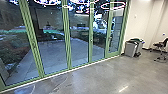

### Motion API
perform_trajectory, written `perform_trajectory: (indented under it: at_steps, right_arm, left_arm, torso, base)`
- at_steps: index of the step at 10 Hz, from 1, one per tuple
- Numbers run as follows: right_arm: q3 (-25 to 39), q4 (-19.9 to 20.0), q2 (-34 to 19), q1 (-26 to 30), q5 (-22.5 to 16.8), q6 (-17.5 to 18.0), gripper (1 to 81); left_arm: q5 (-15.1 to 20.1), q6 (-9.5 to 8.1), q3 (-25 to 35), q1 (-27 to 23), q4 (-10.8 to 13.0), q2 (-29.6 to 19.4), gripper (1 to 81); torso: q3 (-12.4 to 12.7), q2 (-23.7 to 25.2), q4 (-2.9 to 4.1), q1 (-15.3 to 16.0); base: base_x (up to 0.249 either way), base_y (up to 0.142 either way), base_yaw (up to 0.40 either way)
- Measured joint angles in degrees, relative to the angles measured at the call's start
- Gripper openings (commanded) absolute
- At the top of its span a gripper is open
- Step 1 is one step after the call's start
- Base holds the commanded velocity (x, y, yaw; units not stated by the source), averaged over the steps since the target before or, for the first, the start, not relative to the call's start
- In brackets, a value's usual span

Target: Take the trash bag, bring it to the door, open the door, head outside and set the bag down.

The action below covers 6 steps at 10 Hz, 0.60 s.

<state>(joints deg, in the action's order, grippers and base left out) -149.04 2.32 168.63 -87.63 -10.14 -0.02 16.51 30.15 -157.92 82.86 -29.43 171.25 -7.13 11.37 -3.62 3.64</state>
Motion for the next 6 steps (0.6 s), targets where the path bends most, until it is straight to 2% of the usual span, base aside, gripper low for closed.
perform_trajectory:
  at_steps: [6]
  right_arm:
    - [-0.1,0.0,0.0,0.0,0.0,0.0,81.1]
  left_arm:
    - [0.0,0.0,0.0,0.0,0.0,0.0,1.0]
  torso:
    - [0.0,0.0,0.0,0.0]
  base:
    - [0.0,0.0,-0.274]
